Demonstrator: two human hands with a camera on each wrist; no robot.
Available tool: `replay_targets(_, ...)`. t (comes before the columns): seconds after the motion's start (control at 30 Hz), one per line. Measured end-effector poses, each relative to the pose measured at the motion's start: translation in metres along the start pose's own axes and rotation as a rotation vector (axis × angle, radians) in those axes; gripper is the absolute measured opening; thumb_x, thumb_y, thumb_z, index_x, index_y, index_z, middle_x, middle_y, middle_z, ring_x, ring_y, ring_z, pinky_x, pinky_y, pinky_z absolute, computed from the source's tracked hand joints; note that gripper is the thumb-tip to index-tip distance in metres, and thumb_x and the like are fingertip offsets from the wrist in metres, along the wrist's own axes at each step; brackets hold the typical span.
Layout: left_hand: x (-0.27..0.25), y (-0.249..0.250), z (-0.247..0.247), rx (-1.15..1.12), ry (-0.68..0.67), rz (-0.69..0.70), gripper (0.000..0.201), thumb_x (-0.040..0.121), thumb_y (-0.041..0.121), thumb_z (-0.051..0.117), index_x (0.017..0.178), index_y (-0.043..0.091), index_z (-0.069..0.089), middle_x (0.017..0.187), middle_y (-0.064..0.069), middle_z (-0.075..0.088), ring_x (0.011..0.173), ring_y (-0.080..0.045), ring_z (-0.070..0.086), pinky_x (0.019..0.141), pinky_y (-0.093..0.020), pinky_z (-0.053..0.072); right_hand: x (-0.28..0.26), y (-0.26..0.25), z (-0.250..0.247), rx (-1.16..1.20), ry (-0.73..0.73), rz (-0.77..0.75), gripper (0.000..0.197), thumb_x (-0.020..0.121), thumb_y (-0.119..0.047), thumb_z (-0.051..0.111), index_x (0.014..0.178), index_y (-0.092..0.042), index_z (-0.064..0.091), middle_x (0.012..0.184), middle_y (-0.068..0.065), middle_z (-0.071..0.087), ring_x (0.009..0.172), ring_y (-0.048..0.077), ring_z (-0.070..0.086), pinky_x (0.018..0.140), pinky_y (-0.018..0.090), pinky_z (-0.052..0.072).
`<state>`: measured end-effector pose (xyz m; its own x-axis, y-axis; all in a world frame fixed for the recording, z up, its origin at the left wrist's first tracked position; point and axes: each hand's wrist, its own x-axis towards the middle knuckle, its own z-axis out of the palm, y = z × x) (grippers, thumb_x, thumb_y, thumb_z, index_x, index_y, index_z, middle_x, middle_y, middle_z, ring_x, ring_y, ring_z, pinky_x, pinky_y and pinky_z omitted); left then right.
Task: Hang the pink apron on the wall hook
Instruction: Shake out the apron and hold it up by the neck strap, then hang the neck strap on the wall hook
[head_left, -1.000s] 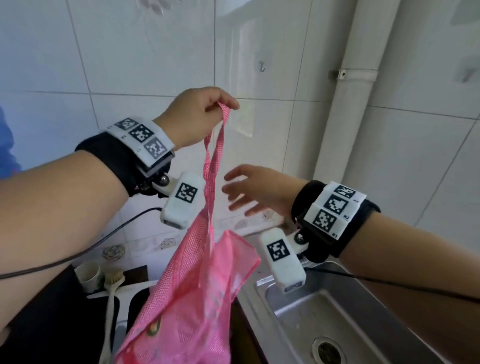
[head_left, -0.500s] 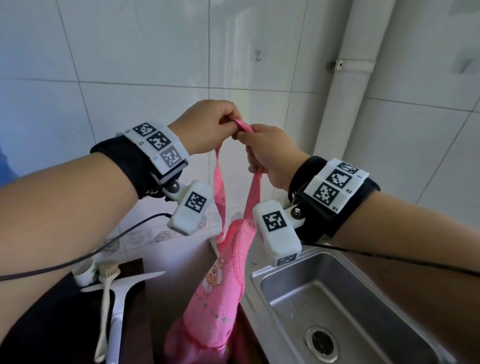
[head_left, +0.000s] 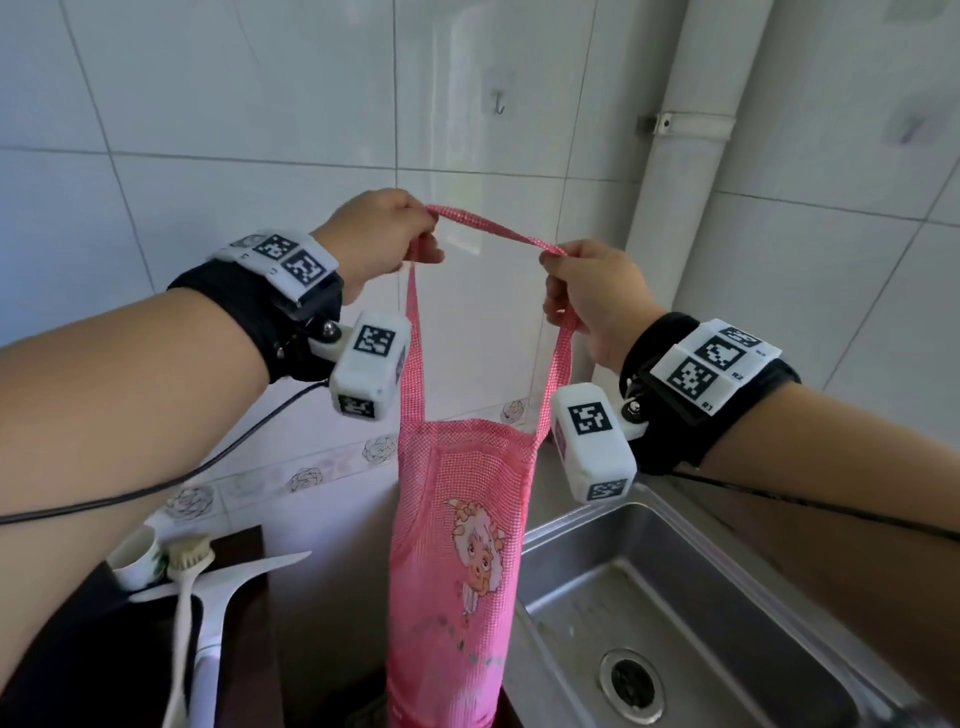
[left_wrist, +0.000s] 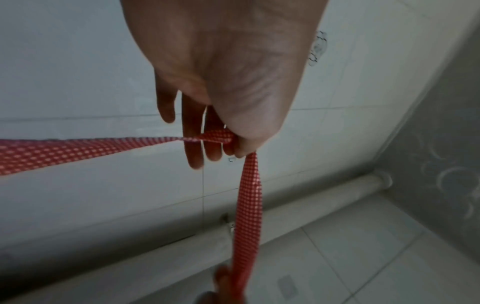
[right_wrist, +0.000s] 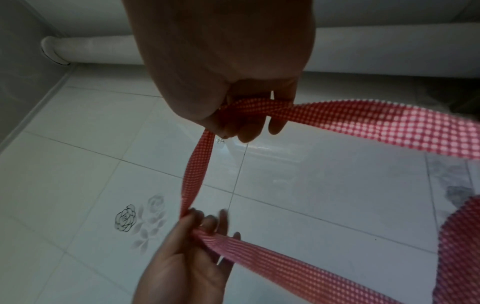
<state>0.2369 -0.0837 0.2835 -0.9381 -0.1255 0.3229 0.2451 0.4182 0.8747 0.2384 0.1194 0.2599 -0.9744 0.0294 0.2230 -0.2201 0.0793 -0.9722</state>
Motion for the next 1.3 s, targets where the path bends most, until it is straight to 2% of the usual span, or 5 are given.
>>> replay_targets(0.17, 0.014, 0.02, 0.006, -0.072, -0.028, 0.027, 0.016, 0.084, 0.017, 0.053, 0.068, 0.018, 0.052, 0.057, 0.003, 0.033, 0.045, -0.012, 0.027, 0.046, -0.024, 0.027, 0.017, 0.011, 0.008, -0.09, -0.039, -0.005, 0.013, 0.09, -0.005, 0.057, 0.08, -0.013, 0.057, 0.068, 0.003, 0.059, 0.045, 0.012, 0.052, 0.05, 0.026, 0.045)
replay_targets(0.4, 0.047, 0.03, -0.006, 0.12, 0.052, 0.127, 0.013, 0.082, 0.028, 0.059, 0.074, 0.018, 0.062, 0.07, -0.001, 0.045, 0.06, -0.015, 0.038, 0.056, -0.027, 0.033, 0.047, 0.002, 0.046, -0.019, -0.21, -0.048, 0.015, 0.089, -0.011, 0.062, 0.076, -0.017, 0.062, 0.075, 0.0, 0.068, 0.075, 0.017, 0.065, 0.084, 0.039, 0.057)
replay_targets(0.83, 0.162, 0.049, -0.034, -0.182, -0.163, 0.121, 0.02, 0.082, 0.016, 0.07, 0.078, 0.025, 0.053, 0.069, 0.006, 0.055, 0.048, -0.006, 0.037, 0.044, -0.021, 0.027, 0.155, -0.057, 0.049, 0.152, -0.14, -0.246, 0.038, 0.09, 0.008, 0.037, 0.075, -0.018, 0.062, 0.067, 0.004, 0.05, 0.052, 0.014, 0.043, 0.059, 0.029, 0.044)
replay_targets(1.07, 0.201, 0.045, -0.016, 0.383, 0.02, 0.404, 0.005, 0.085, 0.031, 0.068, 0.088, 0.027, 0.07, 0.089, 0.008, 0.072, 0.083, -0.007, 0.061, 0.073, -0.018, 0.043, 0.216, -0.047, 0.034, 0.01, -0.104, -0.405, 0.02, 0.08, -0.001, 0.07, 0.084, -0.02, 0.065, 0.066, -0.003, 0.051, 0.048, 0.006, 0.04, 0.052, 0.02, 0.035)
replay_targets(1.3, 0.24, 0.035, 0.0, 0.394, 0.097, 0.456, 0.019, 0.095, 0.013, 0.049, 0.086, 0.028, 0.057, 0.091, 0.003, 0.072, 0.06, -0.014, 0.051, 0.052, -0.023, 0.04, 0.261, -0.041, 0.027, -0.145, -0.119, -0.509, 0.02, 0.084, -0.002, 0.067, 0.084, -0.02, 0.059, 0.067, -0.003, 0.045, 0.055, 0.01, 0.039, 0.052, 0.023, 0.036)
